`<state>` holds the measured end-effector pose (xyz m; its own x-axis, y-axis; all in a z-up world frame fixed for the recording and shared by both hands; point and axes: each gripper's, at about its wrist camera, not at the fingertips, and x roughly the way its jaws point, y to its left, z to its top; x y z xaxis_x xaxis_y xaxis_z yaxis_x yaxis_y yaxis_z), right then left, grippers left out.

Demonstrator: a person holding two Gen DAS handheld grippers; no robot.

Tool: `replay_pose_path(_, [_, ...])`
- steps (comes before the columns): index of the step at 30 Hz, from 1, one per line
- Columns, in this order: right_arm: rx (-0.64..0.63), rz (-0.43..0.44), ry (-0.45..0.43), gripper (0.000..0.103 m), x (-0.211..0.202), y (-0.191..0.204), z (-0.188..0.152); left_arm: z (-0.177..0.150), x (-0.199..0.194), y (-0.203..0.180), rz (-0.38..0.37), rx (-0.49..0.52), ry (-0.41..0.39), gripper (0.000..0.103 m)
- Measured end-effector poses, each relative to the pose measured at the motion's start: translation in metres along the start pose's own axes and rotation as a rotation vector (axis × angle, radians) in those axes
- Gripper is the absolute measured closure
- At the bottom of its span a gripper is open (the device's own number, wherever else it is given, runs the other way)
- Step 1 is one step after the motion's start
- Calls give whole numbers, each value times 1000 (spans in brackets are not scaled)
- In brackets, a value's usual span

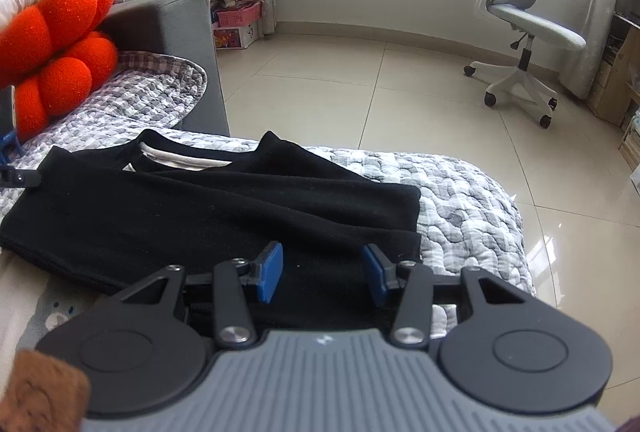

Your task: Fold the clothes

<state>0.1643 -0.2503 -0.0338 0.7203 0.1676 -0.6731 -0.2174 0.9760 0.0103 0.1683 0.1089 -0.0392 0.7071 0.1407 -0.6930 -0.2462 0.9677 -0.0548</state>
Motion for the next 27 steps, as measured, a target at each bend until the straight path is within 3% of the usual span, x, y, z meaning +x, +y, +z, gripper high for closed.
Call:
replay_pose_path(6, [-5, -12, 61, 54, 12, 4, -6, -1, 3, 11, -17, -51, 16, 0])
replay_pose_path(10, [-9, -4, 55, 54, 8, 7, -4, 4, -15, 0, -64, -33, -52, 1])
replay_pose_path(17, [-27, 12, 59, 50, 5, 13, -5, -8, 0, -22, -82, 50, 41, 0])
replay_pose_path(22, [-26, 21, 79, 50, 1, 11, -8, -4, -10, -15, -120, -14, 3, 1])
replay_pose_path(27, [-17, 27, 110, 50, -5, 3, -13, -11, 1, -22, -71, 53, 69, 0])
